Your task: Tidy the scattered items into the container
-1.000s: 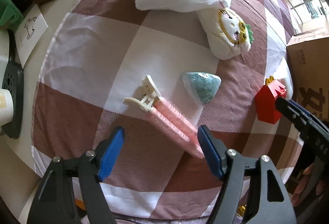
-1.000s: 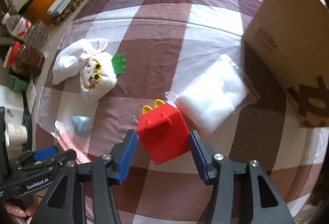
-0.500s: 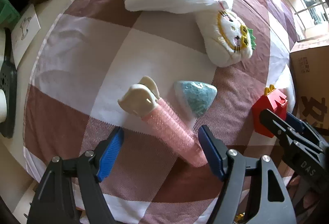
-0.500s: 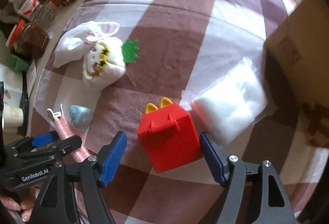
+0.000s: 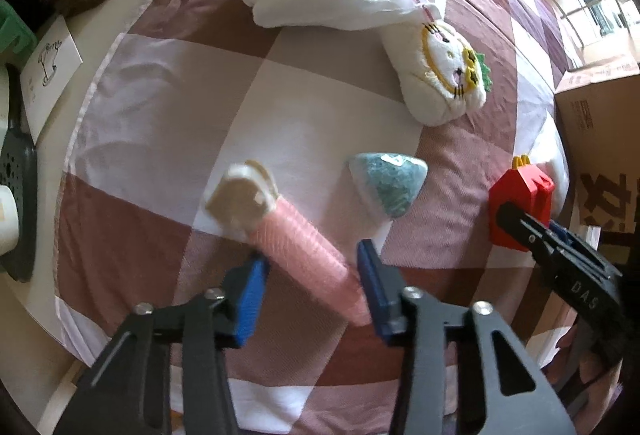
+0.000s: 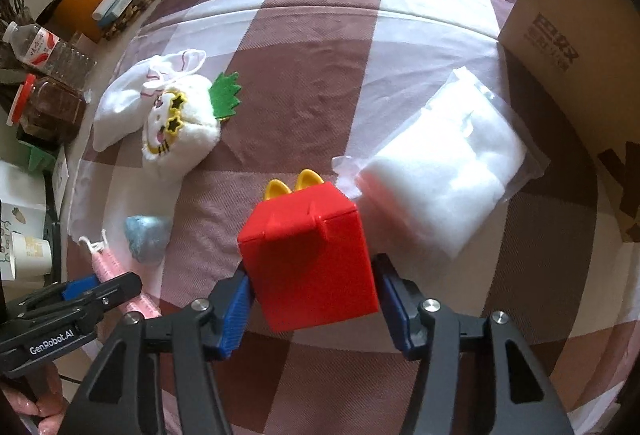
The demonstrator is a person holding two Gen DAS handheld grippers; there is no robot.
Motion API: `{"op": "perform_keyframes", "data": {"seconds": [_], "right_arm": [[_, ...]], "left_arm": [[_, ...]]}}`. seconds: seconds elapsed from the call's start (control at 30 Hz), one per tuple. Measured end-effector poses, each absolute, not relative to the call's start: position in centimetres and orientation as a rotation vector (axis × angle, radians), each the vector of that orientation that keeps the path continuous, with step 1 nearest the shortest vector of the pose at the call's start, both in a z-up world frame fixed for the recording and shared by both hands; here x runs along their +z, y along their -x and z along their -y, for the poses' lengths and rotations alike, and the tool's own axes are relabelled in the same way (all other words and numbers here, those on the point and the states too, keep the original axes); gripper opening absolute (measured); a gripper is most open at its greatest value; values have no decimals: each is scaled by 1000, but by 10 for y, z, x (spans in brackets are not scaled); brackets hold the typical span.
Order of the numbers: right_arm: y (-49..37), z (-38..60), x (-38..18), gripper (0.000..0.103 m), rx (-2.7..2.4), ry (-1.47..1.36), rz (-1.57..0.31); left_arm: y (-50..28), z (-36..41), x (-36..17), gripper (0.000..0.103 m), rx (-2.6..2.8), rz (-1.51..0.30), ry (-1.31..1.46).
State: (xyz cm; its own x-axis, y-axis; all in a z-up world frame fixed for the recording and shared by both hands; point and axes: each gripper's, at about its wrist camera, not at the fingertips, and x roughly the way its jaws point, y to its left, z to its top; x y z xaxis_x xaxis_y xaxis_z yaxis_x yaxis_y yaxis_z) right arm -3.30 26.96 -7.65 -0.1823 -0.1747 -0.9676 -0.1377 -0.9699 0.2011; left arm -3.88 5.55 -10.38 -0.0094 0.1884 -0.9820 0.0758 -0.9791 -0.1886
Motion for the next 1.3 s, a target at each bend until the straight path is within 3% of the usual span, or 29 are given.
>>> {"op": "perform_keyframes", "data": {"seconds": [0.1,0.4,0.5,0.83,1.3], "right_arm": [[28,-270,-73,56,-2367,-1980,410],[22,-252,-76,55,-2359,-2004,383],[21,-246,-73,54,-2368,-1989,382],[23,-242,-60,53,-2418,-1951,439],[22,-227,0,53,-2497,-1808,449]], "left_arm": [[41,-49,-100,34,2157,252,2146],[43,-29,-100,32,2147,311,2135],[41,-27,-98,27,2149,318,2126],[41,-18,-79,26,2176,283,2066],[48,-23,-31,26,2237,193,1935]]}}
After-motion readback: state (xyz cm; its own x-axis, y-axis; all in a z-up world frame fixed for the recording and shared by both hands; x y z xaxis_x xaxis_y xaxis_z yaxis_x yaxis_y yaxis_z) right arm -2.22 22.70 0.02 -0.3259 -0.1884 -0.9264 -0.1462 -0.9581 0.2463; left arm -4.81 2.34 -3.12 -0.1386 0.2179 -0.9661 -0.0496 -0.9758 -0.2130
